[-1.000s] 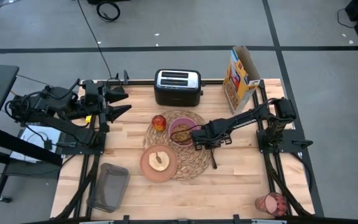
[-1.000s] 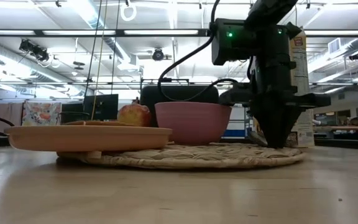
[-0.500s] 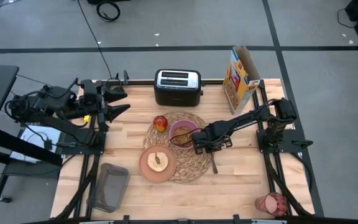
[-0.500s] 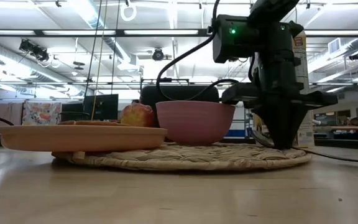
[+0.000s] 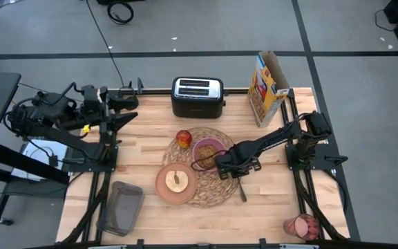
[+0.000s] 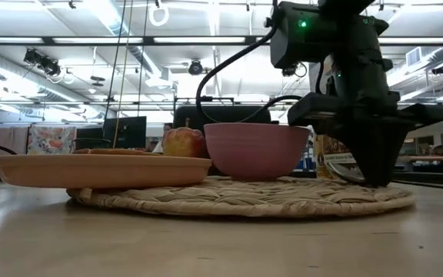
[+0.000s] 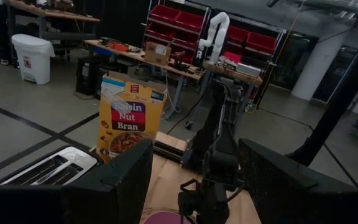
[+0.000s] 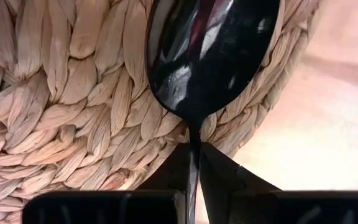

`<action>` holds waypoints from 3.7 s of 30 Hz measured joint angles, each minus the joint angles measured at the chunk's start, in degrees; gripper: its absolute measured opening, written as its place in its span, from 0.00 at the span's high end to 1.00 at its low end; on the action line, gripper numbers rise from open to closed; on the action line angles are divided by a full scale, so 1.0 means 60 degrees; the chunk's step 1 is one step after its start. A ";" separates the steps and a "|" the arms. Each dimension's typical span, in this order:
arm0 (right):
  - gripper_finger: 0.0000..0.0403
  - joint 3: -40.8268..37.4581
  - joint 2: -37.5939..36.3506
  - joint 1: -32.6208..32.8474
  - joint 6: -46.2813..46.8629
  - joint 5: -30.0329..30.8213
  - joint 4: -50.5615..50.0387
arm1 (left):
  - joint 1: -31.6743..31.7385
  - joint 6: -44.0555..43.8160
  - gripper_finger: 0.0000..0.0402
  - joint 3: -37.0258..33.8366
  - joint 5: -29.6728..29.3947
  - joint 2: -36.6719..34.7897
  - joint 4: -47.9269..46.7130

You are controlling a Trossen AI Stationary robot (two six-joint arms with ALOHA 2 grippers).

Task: Arrange a breakfast setting
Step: Put the black spoon on the brown placemat to the right side of the pink bowl, then put the cup at the top side of the brown placemat

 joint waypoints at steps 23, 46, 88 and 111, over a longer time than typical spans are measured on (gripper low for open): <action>0.85 0.0081 -0.0771 -0.0499 0.0343 0.1339 -0.0089 | -0.0040 -0.0223 0.40 0.0000 0.1260 0.0004 -0.0007; 0.79 0.0408 -0.4888 -0.0011 -0.4287 0.4862 -0.1259 | -0.1433 -0.0879 0.40 -0.0004 -0.0165 0.0572 0.1237; 0.79 0.0410 -0.6019 -0.6220 -1.5901 0.3368 0.1834 | 0.5839 0.4881 0.40 -0.0007 -0.1727 0.4138 0.5912; 0.79 0.0409 -0.6585 -0.6198 -1.5345 0.1981 0.1599 | 0.4899 0.3187 0.40 -0.0004 -0.2190 0.3989 0.4496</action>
